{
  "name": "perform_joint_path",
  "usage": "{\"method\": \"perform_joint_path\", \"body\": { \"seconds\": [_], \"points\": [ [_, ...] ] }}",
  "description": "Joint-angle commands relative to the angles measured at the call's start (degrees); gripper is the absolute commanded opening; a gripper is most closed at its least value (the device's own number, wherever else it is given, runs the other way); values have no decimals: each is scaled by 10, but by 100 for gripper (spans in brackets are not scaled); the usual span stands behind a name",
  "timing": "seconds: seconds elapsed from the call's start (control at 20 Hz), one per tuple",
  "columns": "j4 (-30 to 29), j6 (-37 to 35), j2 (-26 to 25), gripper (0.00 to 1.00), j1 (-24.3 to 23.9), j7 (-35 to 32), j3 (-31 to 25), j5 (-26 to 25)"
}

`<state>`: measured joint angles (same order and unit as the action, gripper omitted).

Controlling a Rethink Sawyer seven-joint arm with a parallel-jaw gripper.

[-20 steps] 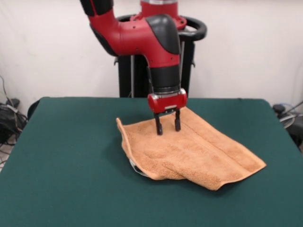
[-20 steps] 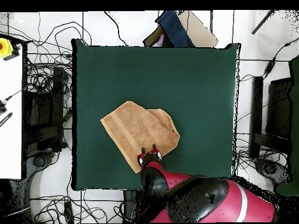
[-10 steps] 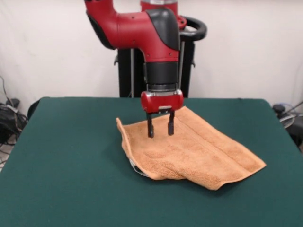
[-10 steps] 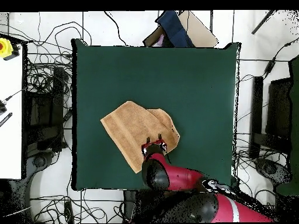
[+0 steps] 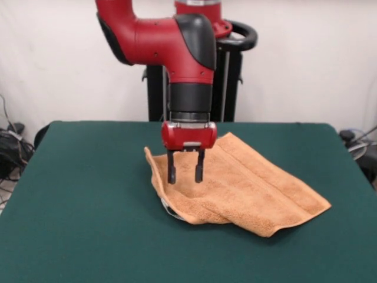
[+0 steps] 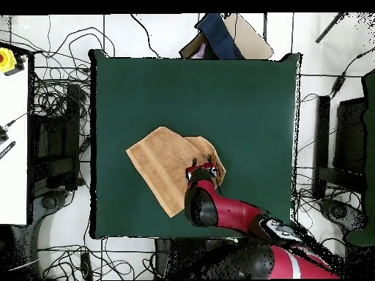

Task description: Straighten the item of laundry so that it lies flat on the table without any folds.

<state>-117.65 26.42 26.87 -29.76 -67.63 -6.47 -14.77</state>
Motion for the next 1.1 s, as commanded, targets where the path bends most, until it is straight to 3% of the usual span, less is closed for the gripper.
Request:
{"method": "perform_joint_path", "body": {
  "seconds": [0.05,0.2,0.4,0.6,0.75,0.8,0.85,1.1],
  "points": [
    [54,-45,-70,100,3,-126,12,36],
    [62,-45,-76,100,-18,-116,17,15],
    [76,-129,-67,100,-71,-77,-15,-17],
    [-11,-219,42,100,-108,-54,-14,-35],
    [-67,-201,118,100,-107,-77,22,-49],
    [-68,-163,125,100,-91,-91,45,-53],
    [-64,-130,118,100,-83,-102,59,-56],
    [-33,-91,46,100,-132,-112,34,-88]
  ]
}}
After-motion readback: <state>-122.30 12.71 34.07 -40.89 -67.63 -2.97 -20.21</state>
